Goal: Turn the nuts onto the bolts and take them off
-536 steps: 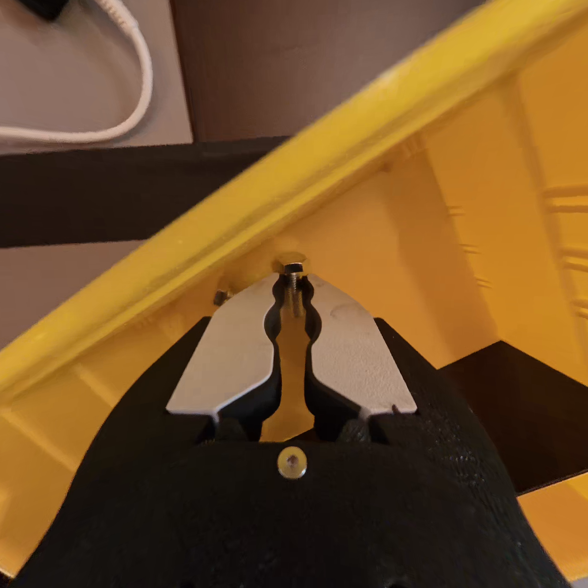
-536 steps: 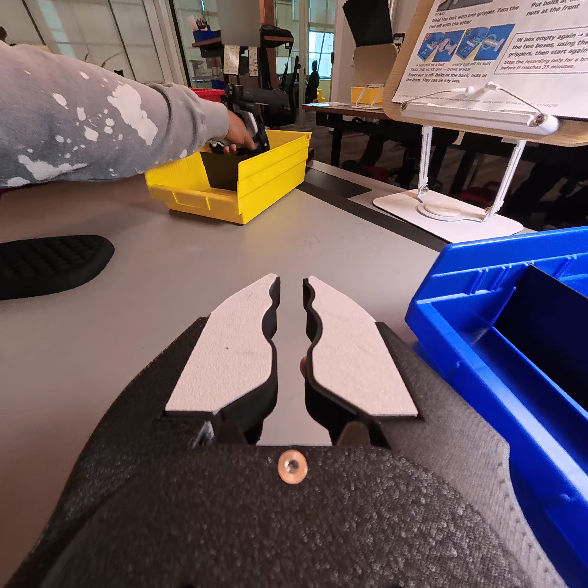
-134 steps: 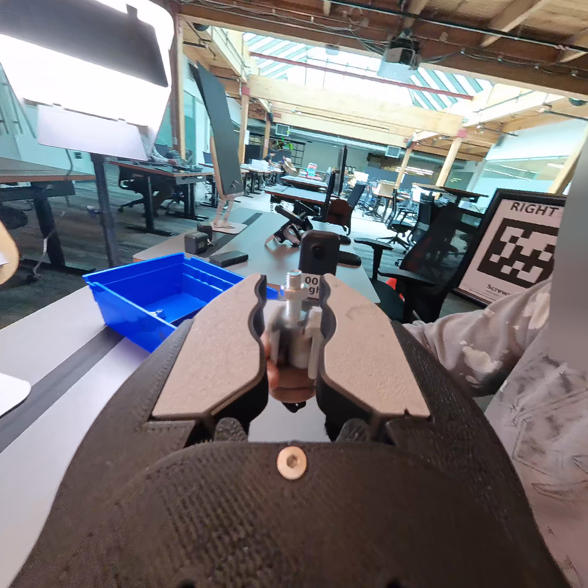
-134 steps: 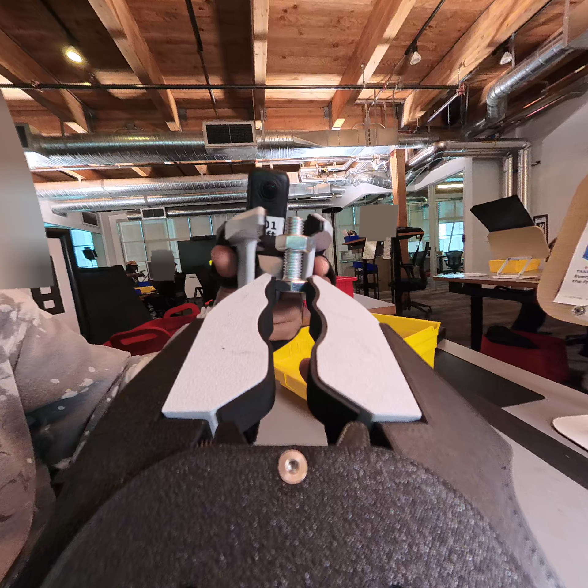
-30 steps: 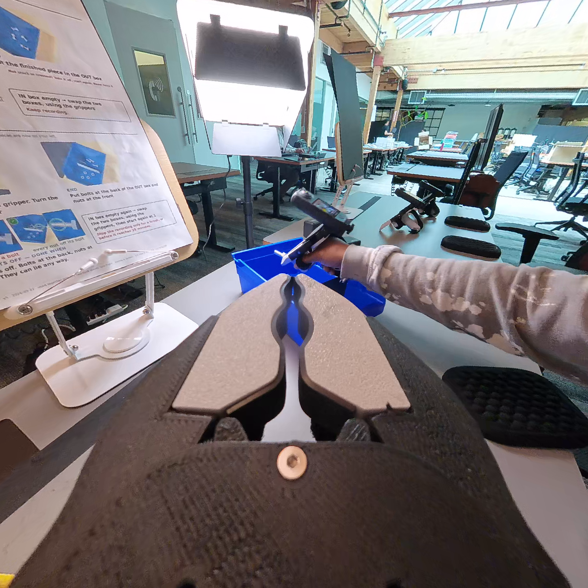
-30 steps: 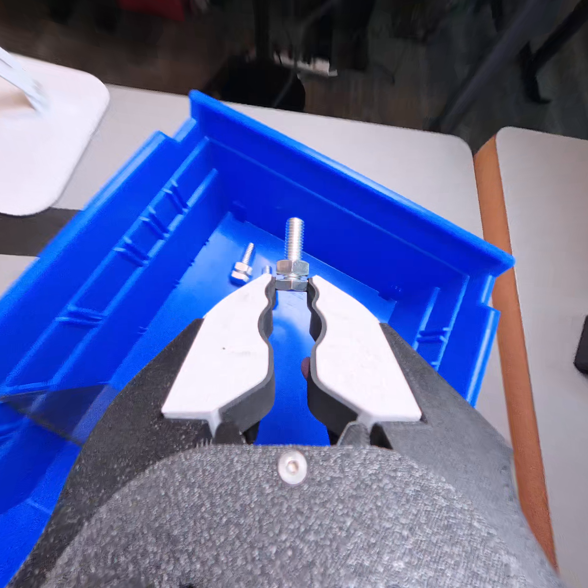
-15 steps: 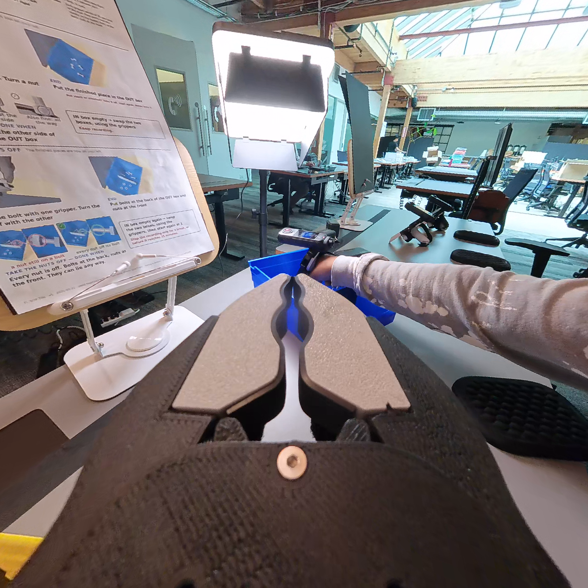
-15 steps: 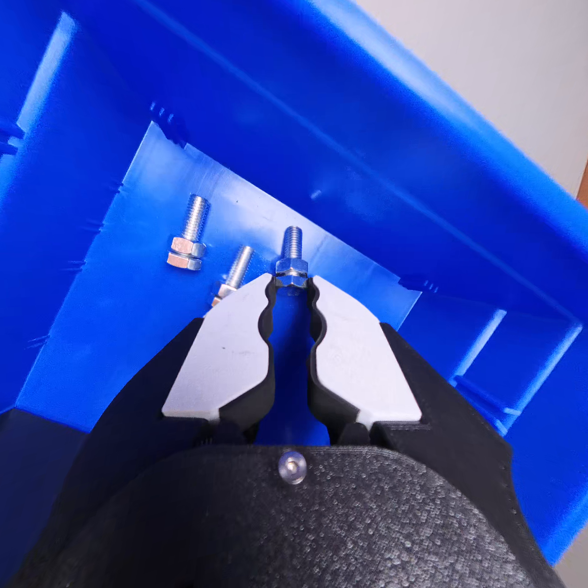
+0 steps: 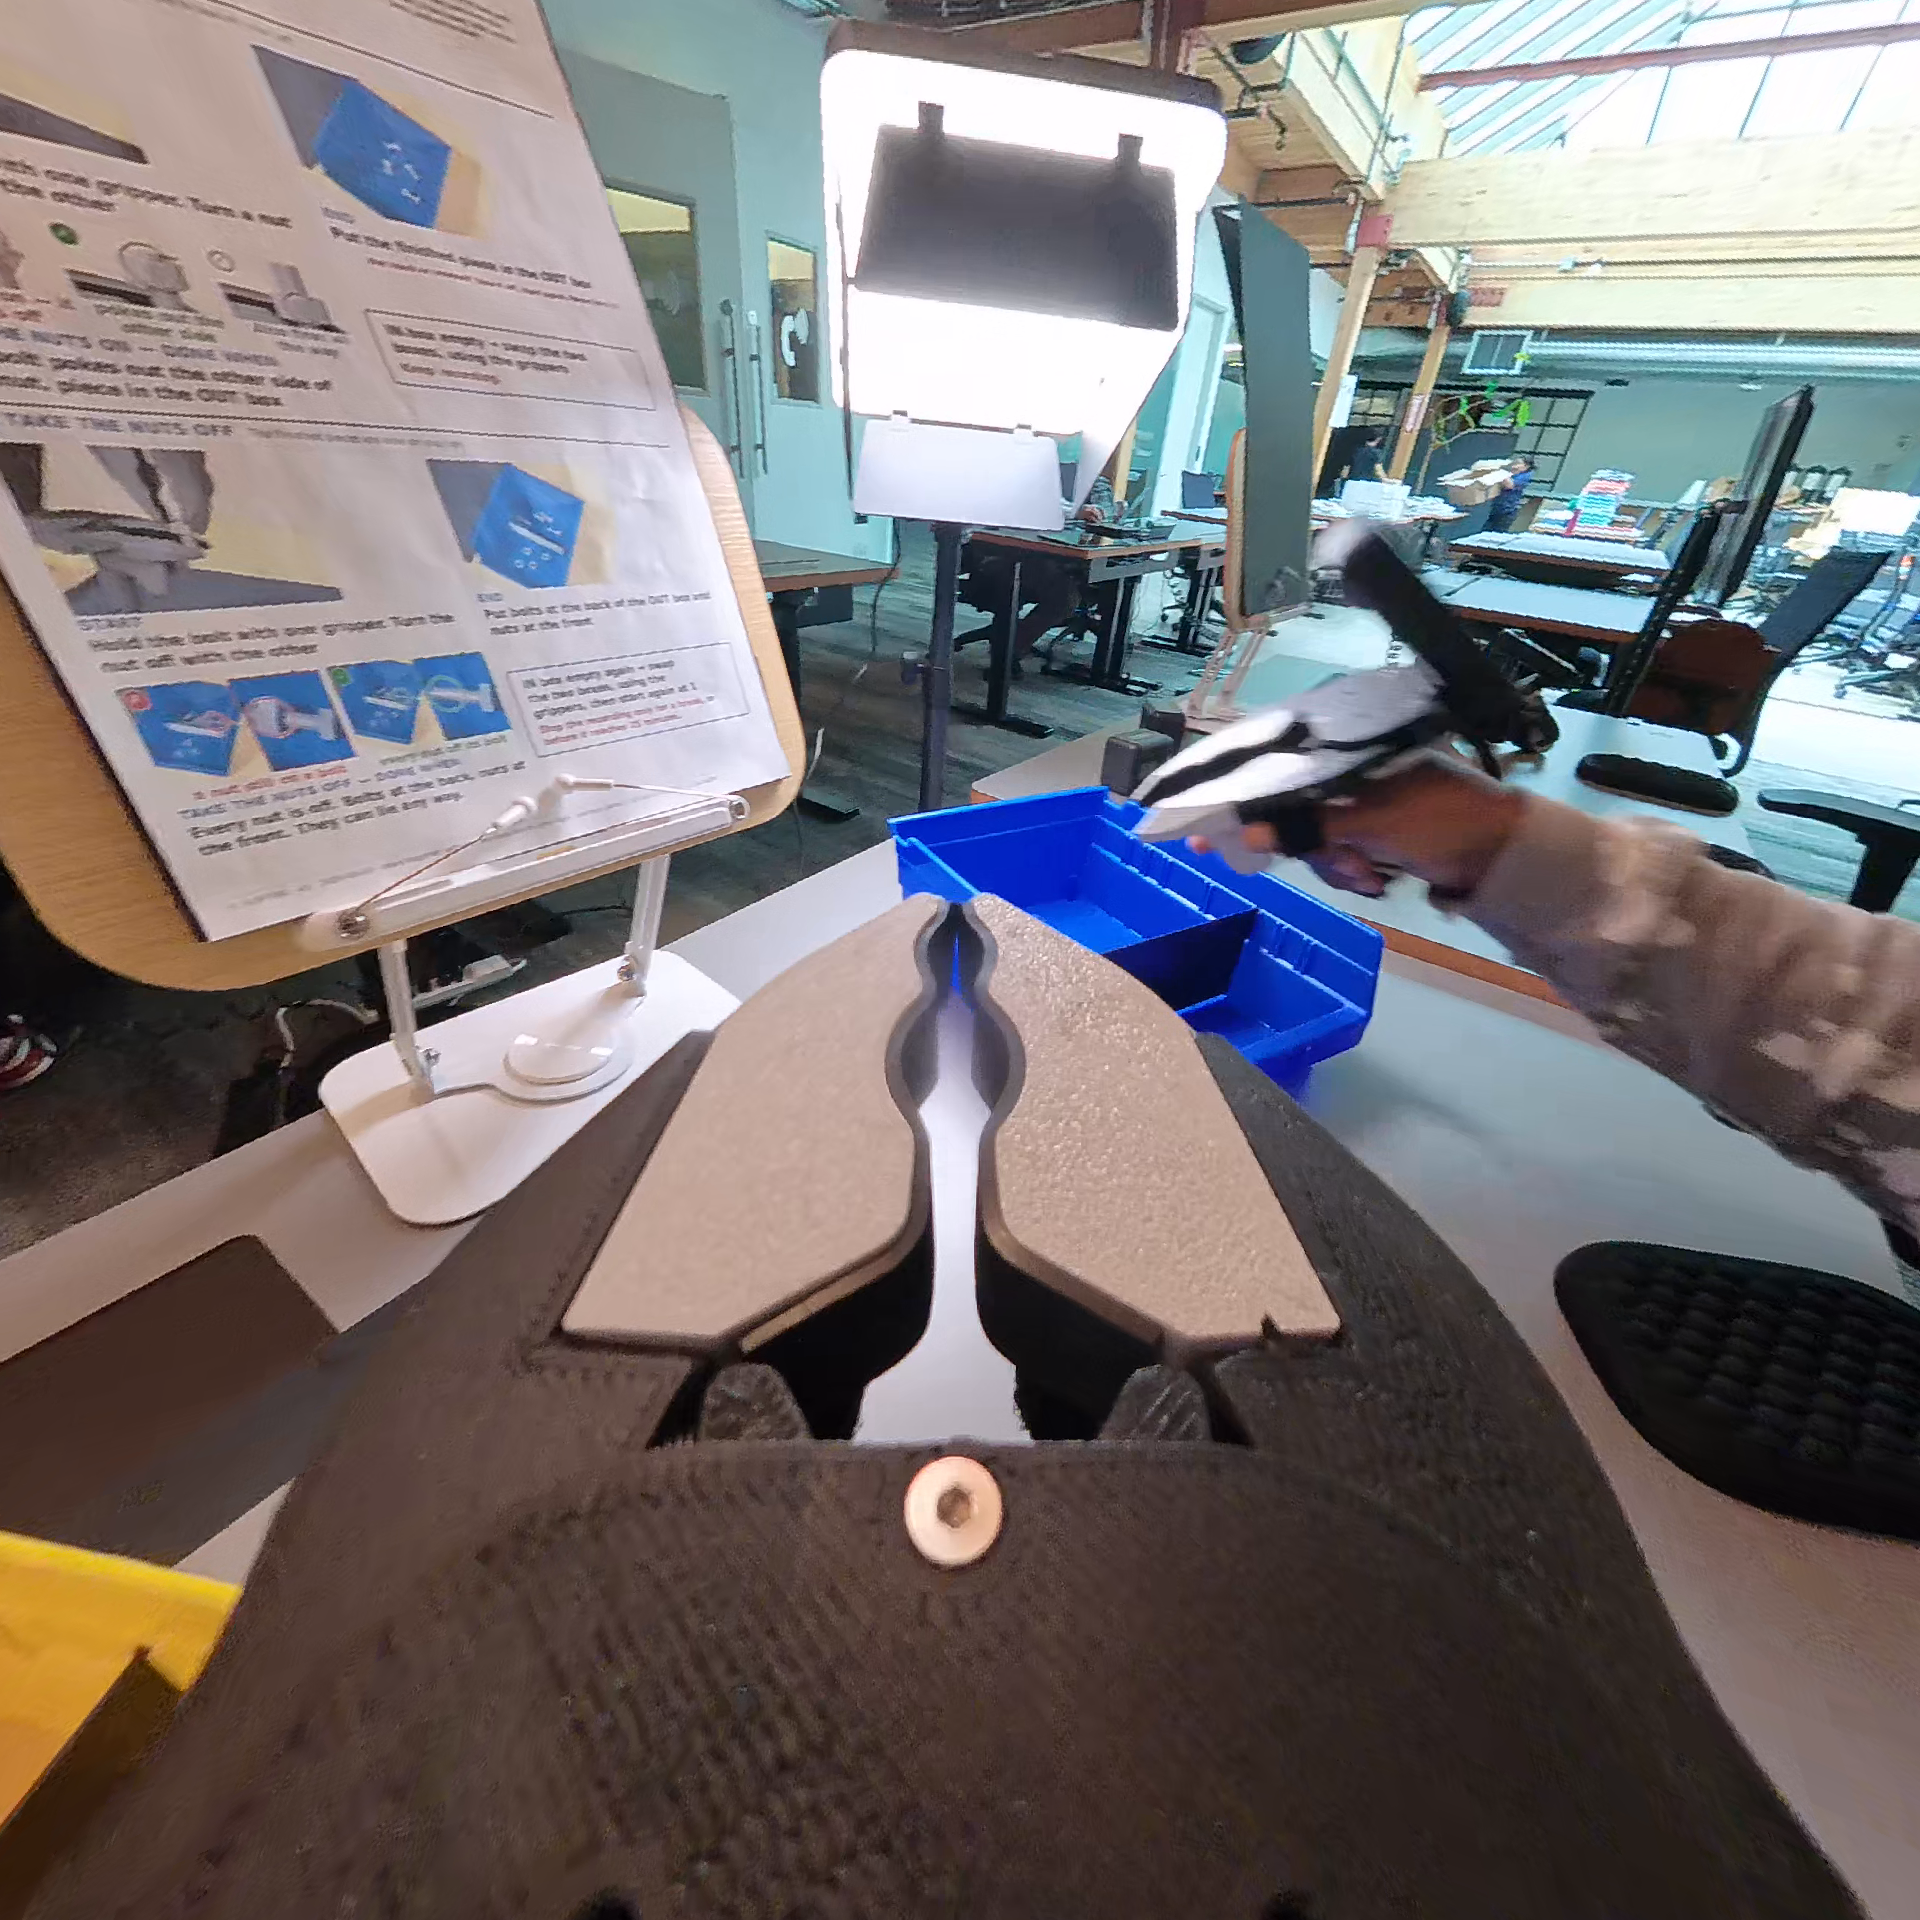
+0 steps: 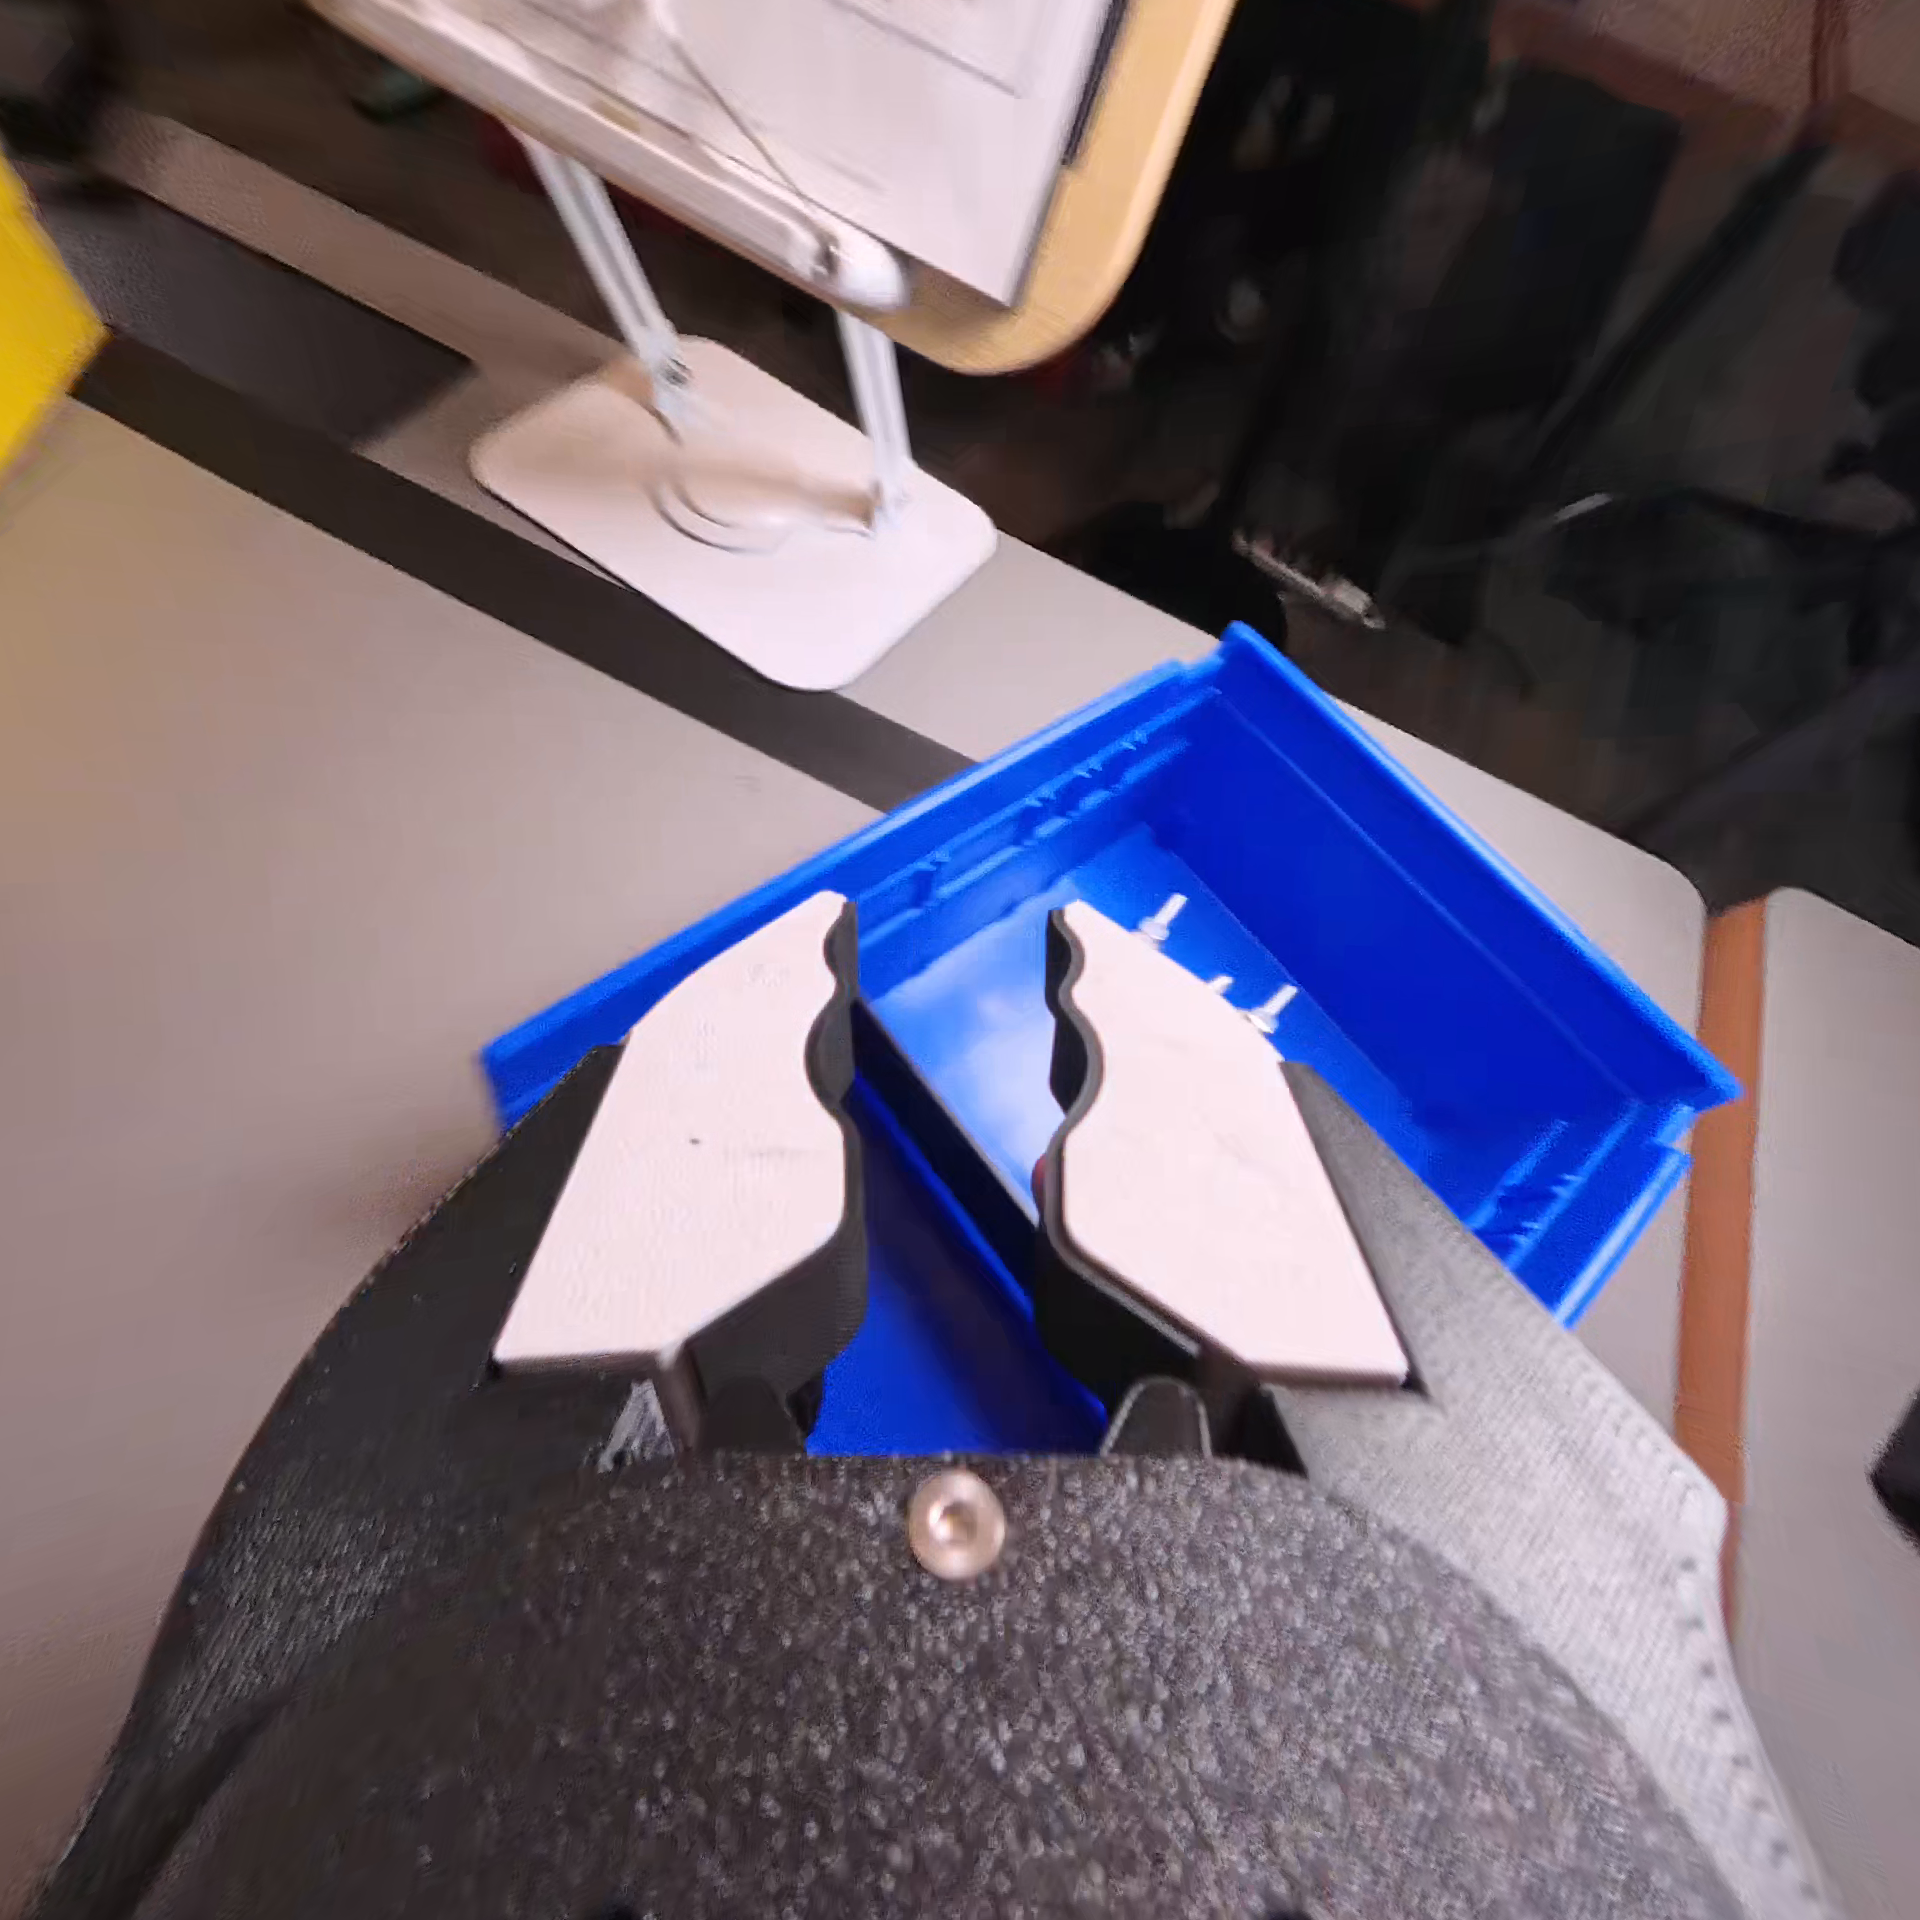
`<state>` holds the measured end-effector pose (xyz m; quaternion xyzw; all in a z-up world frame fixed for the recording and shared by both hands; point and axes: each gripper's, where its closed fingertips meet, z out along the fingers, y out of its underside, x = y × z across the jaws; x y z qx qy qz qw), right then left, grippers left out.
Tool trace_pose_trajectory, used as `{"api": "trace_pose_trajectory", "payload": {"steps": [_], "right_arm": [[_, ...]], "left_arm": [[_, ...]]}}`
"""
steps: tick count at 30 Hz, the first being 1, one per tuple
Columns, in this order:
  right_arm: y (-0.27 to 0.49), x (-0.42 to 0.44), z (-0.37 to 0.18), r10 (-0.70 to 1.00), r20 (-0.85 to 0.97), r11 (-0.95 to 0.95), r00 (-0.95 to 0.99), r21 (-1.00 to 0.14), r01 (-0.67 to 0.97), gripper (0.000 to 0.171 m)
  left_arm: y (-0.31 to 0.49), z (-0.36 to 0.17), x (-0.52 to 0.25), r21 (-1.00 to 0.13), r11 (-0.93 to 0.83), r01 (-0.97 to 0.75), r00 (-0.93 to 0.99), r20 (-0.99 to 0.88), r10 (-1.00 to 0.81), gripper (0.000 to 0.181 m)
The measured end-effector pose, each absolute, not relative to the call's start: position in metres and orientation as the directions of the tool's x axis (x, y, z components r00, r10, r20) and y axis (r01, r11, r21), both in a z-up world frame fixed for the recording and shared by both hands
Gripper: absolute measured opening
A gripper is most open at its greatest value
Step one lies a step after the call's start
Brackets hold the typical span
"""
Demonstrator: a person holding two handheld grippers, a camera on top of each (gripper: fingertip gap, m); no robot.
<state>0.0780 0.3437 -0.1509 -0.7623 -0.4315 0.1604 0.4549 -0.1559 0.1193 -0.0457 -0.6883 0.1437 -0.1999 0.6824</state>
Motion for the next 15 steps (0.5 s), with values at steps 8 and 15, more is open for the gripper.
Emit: {"api": "trace_pose_trajectory", "payload": {"steps": [8, 15], "right_arm": [[0.17, 0.077, -0.174, 0.938, -0.054, -0.166, 0.344, -0.938, 0.305, 0.034], [0.127, 0.079, -0.2, 0.959, -0.094, -0.136, 0.267, -0.98, 0.144, 0.029]], "left_arm": [[0.118, -0.046, -0.253, -0.994, -0.11, 0.012, 0.97, 0.038, -0.24, 0.007], [0.133, -0.137, -0.396, -0.774, -0.63, 0.067, 0.997, 0.037, 0.061, 0.026]]}}
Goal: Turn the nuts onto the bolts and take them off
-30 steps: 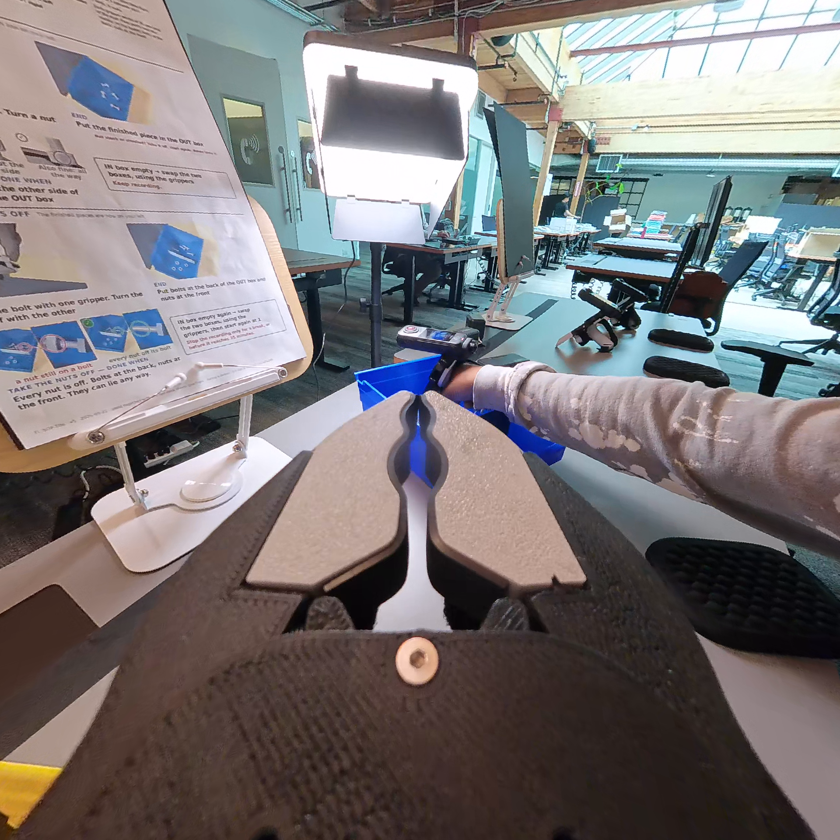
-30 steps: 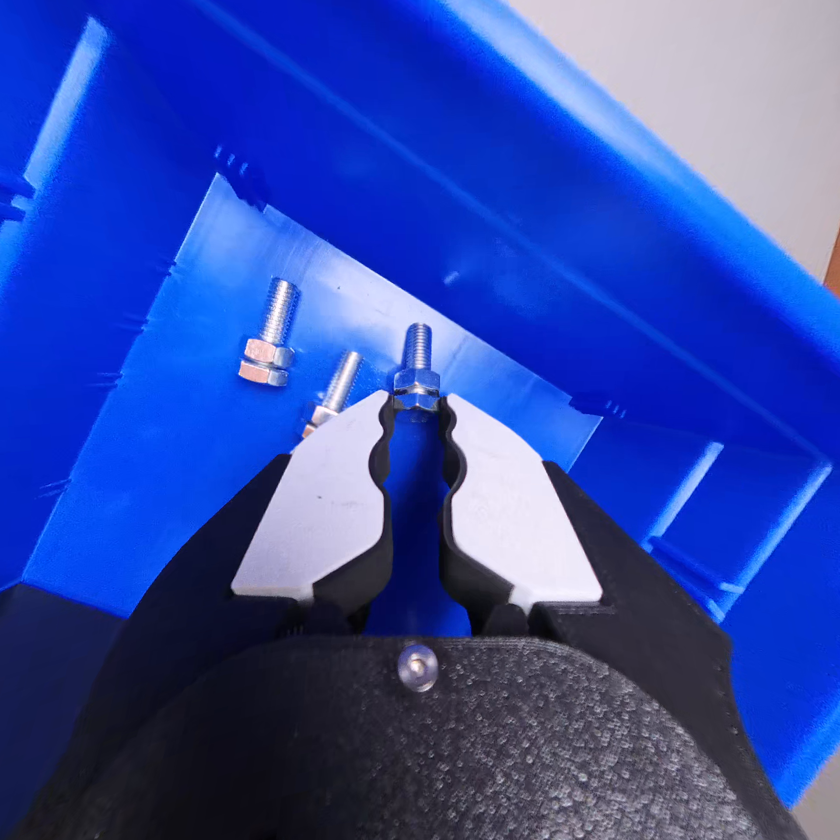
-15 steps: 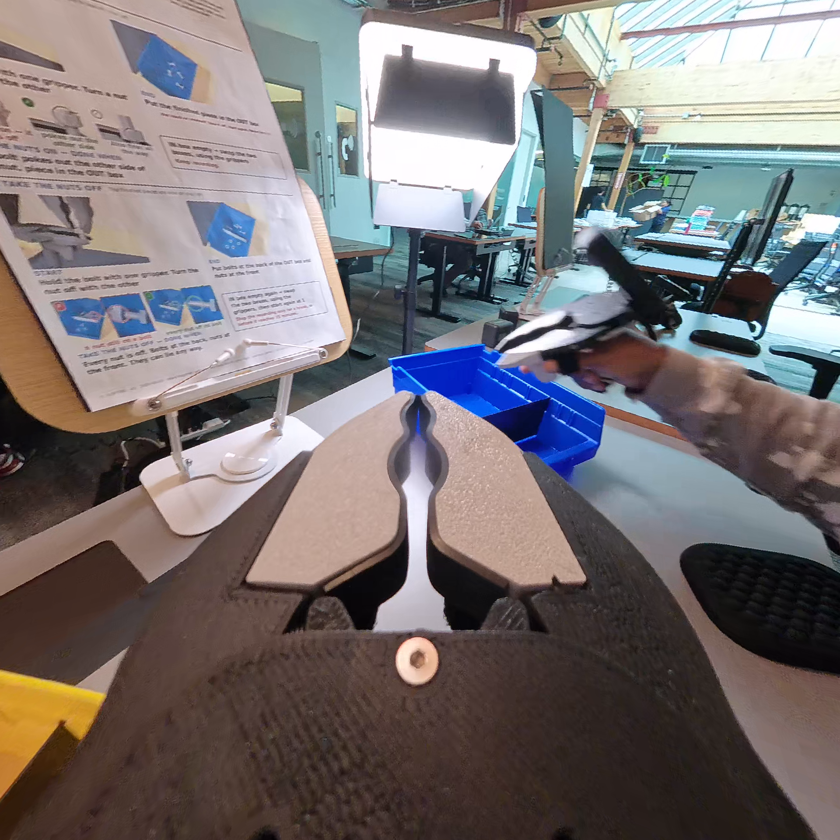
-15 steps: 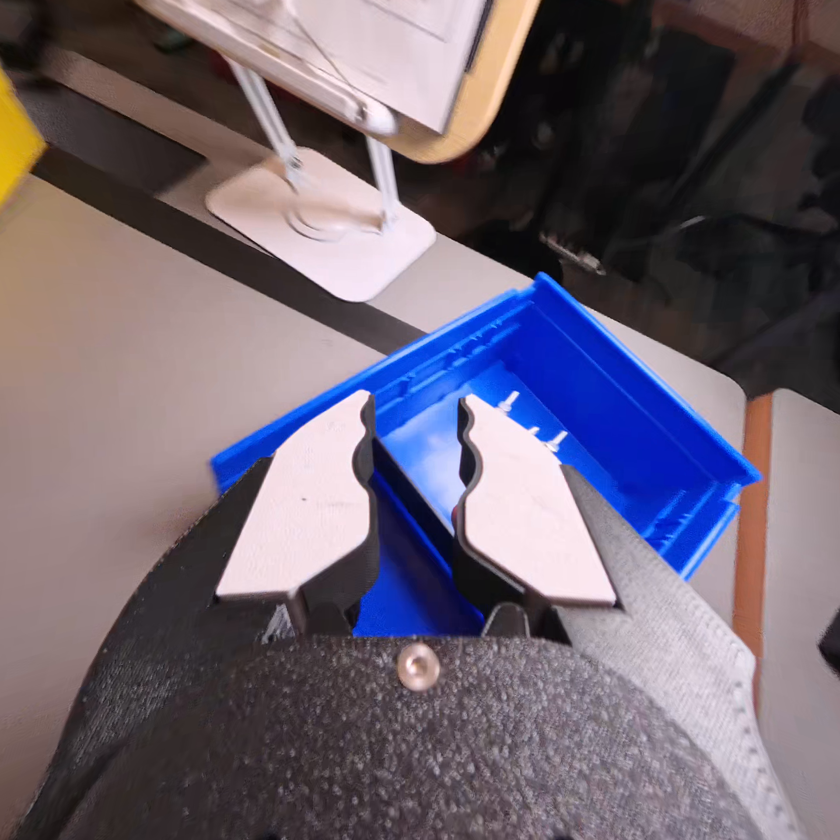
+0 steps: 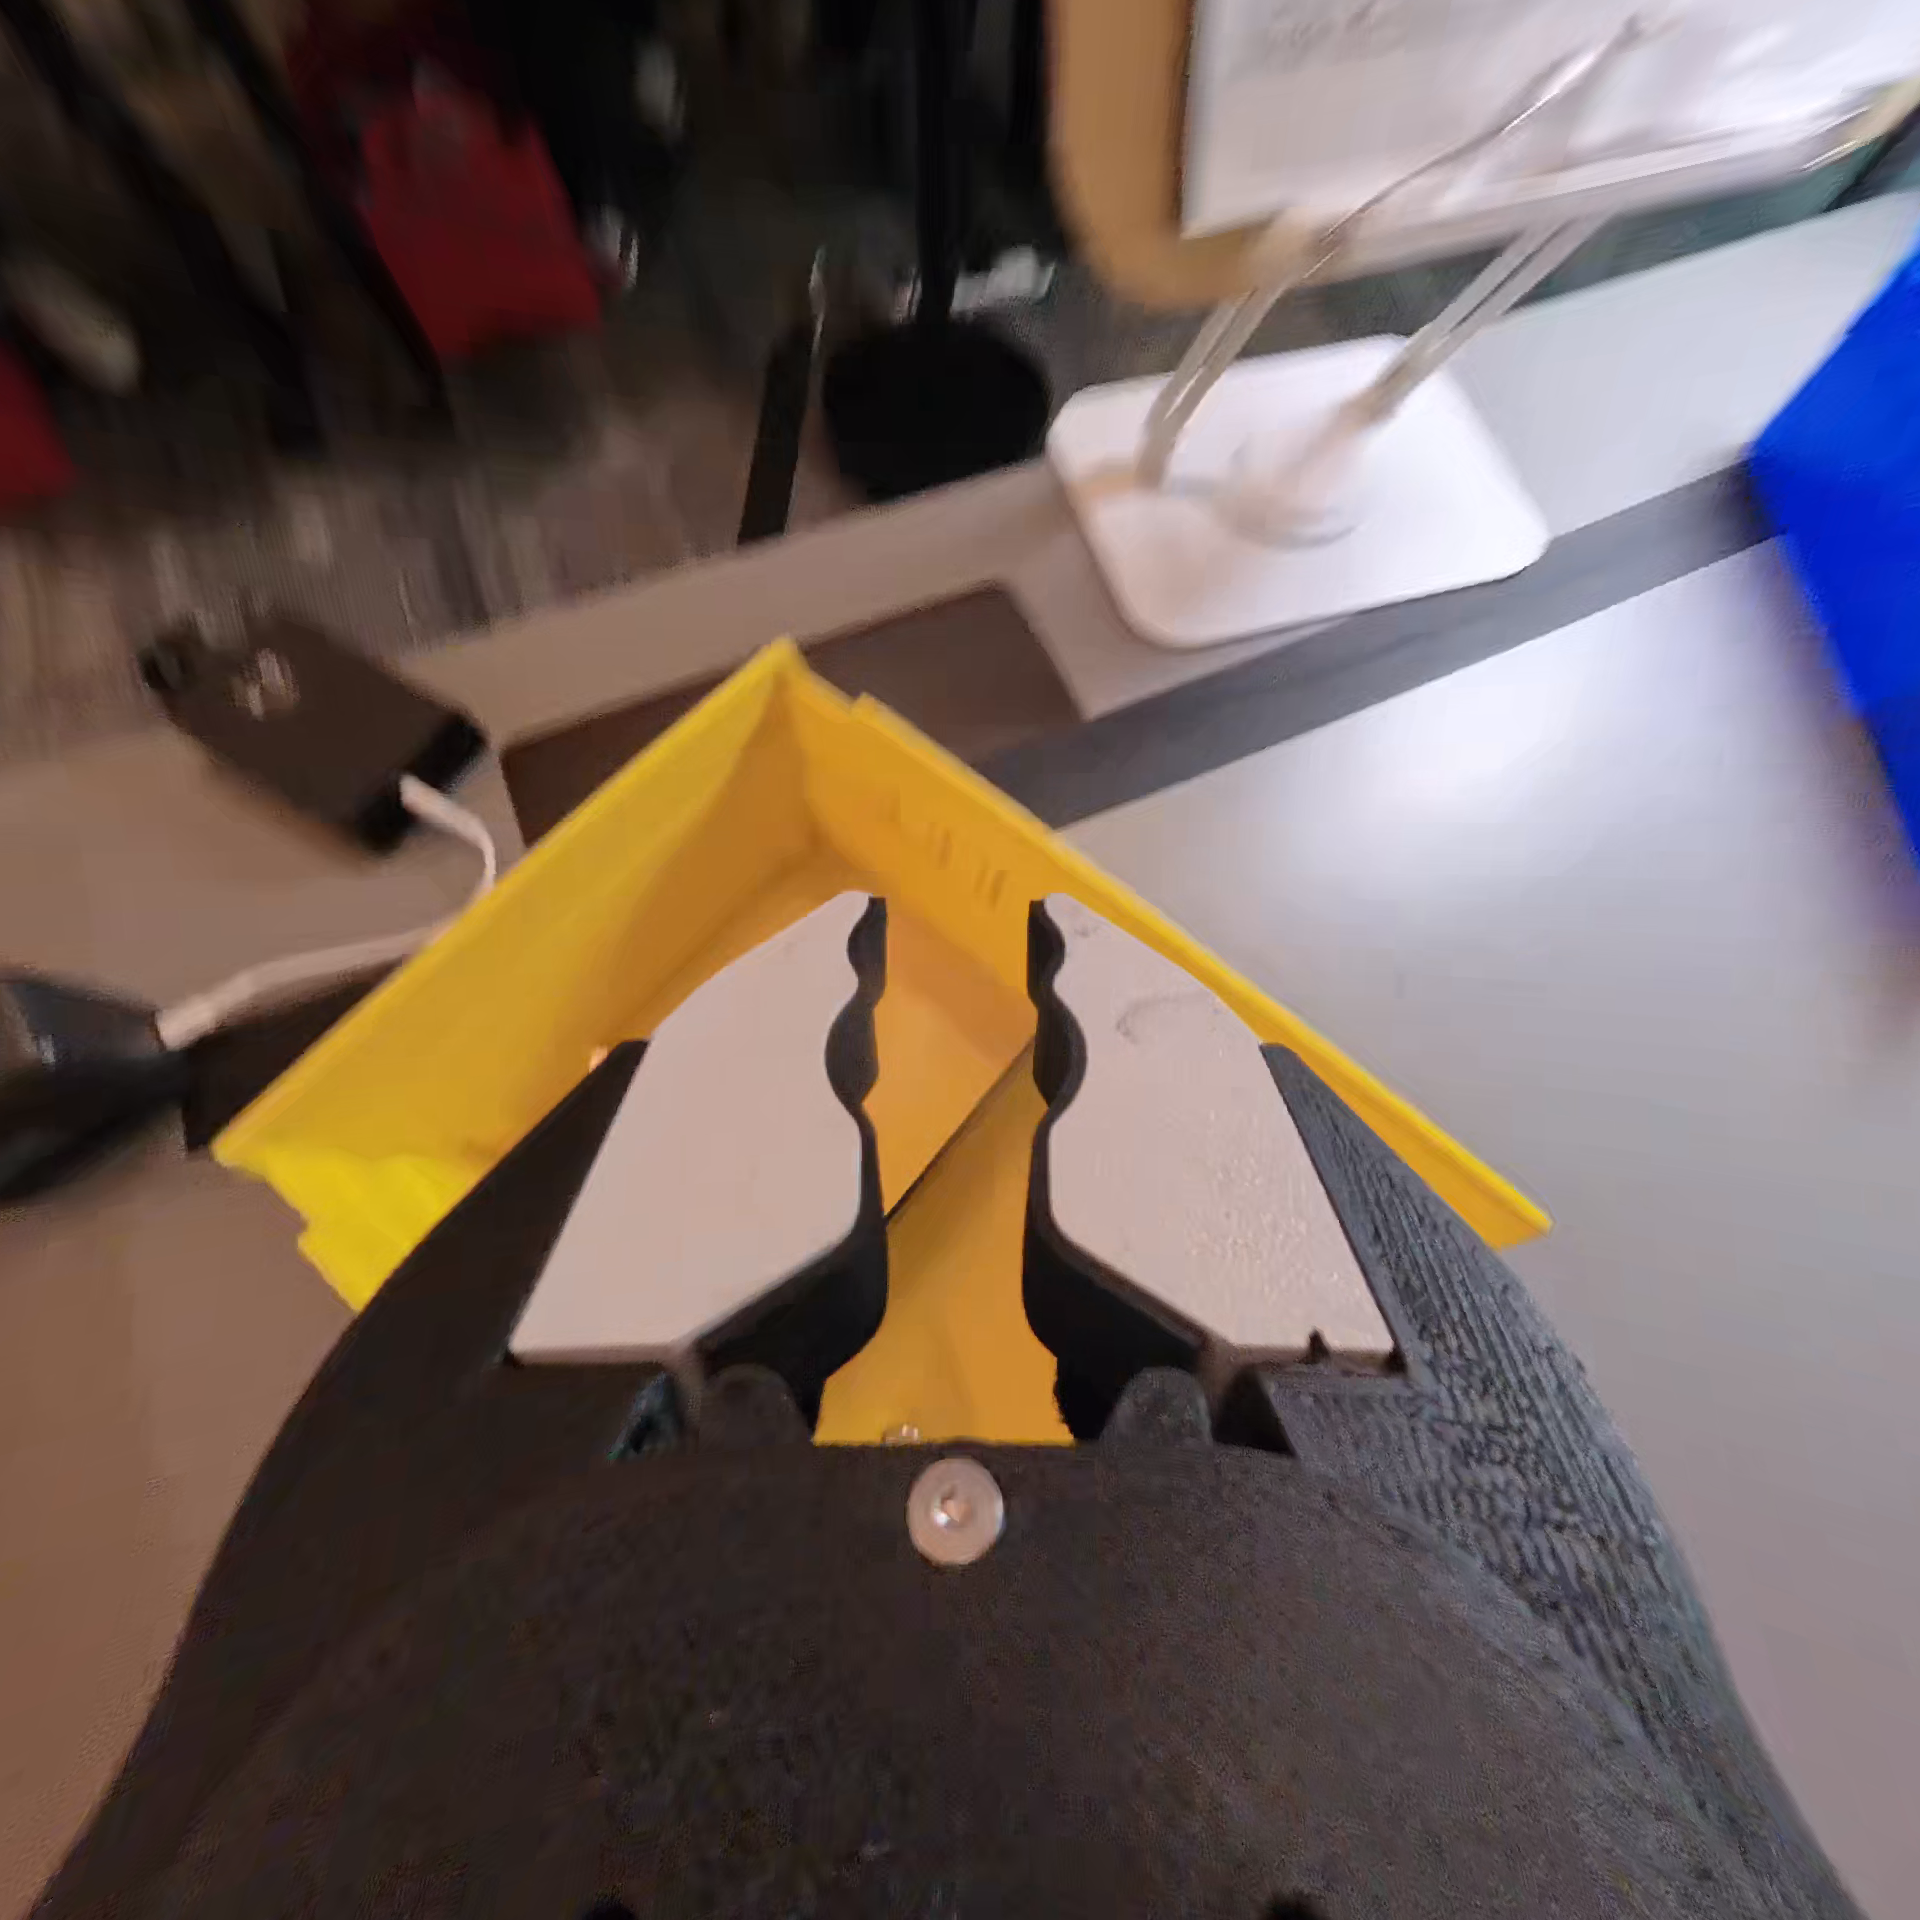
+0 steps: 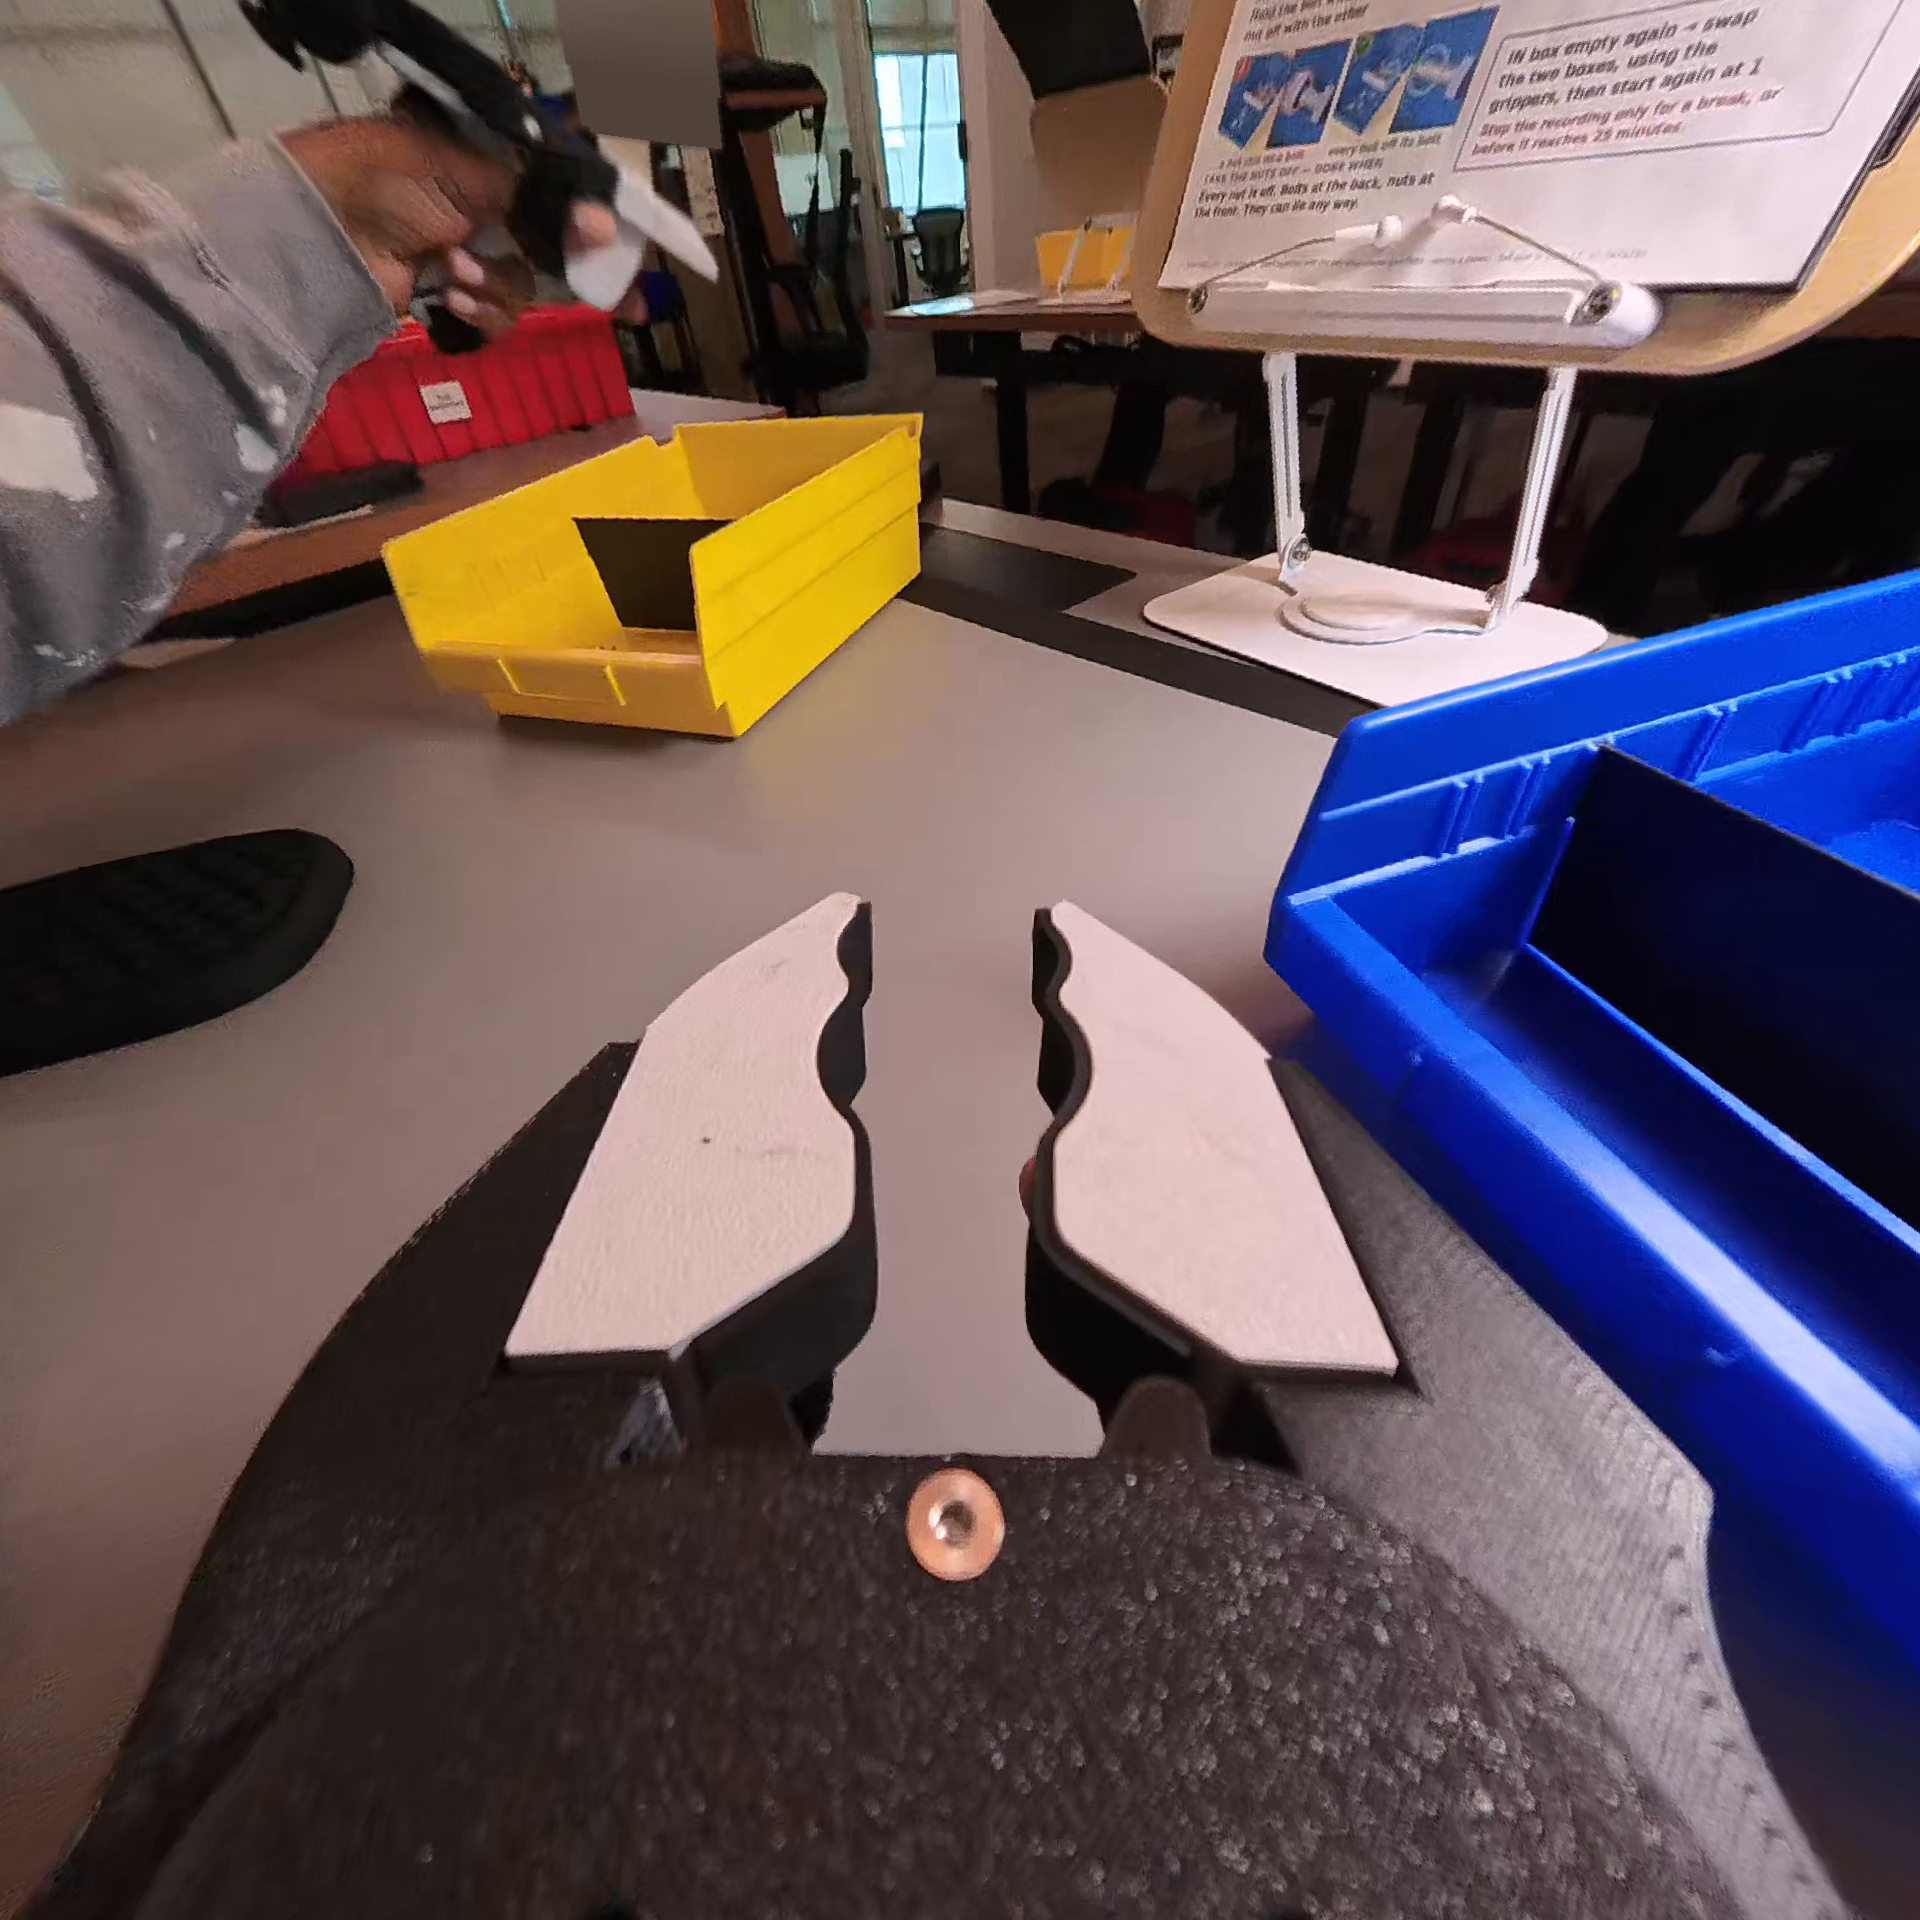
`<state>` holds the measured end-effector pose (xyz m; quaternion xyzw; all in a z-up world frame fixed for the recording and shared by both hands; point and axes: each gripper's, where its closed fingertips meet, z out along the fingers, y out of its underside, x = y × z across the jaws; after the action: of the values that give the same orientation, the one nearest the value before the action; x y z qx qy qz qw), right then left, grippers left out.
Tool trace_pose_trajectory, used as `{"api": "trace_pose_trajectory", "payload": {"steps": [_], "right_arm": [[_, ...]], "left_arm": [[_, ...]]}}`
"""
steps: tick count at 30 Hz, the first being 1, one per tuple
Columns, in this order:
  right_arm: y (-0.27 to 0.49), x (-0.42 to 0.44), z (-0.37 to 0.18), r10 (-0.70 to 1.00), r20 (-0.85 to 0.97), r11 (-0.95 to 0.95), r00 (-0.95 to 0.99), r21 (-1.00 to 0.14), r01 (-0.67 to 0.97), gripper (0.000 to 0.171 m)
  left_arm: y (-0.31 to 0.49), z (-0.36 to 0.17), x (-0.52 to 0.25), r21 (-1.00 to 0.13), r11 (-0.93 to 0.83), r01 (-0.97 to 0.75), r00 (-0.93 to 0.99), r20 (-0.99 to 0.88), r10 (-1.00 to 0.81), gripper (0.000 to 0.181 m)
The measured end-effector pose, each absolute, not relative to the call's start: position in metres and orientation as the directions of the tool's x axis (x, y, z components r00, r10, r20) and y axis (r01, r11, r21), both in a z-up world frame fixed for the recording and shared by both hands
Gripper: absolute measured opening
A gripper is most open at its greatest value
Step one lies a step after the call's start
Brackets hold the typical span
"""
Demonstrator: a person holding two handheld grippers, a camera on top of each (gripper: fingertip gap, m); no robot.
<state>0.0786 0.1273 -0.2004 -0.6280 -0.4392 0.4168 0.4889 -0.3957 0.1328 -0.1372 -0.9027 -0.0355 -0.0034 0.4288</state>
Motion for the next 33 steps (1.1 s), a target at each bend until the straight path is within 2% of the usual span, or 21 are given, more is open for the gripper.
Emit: {"api": "trace_pose_trajectory", "payload": {"steps": [3, 7, 13, 23, 26, 33], "right_arm": [[0.125, 0.071, -0.203, 0.959, -0.149, -0.177, 0.24, -0.979, 0.098, 0.028], [0.119, 0.068, -0.207, 0.967, -0.11, -0.139, 0.231, -0.984, 0.114, 0.026], [0.114, 0.072, -0.213, 0.968, -0.073, -0.105, 0.238, -0.986, 0.126, 0.025], [0.119, 0.08, -0.209, 0.963, -0.112, -0.136, 0.247, -0.987, 0.082, 0.023], [0.121, 0.082, -0.208, 0.96, -0.122, -0.145, 0.251, -0.986, 0.075, 0.022], [0.122, 0.083, -0.208, 0.96, -0.084, -0.109, 0.268, -0.991, 0.082, 0.02]], "left_arm": [[0.135, -0.188, -0.432, -0.626, -0.744, 0.233, 0.971, 0.113, 0.209, 0.027], [0.137, -0.238, -0.458, -0.459, -0.786, 0.414, 0.91, 0.185, 0.372, 0.03], [0.124, -0.29, -0.482, -0.252, -0.805, 0.537, 0.84, 0.071, 0.538, 0.036], [0.122, -0.32, -0.5, -0.191, -0.763, 0.617, 0.782, 0.037, 0.623, 0.032], [0.124, -0.322, -0.502, -0.177, -0.794, 0.582, 0.807, 0.005, 0.591, 0.02], [0.13, -0.32, -0.502, -0.165, -0.901, 0.4, 0.896, -0.134, 0.423, 0.014]]}}
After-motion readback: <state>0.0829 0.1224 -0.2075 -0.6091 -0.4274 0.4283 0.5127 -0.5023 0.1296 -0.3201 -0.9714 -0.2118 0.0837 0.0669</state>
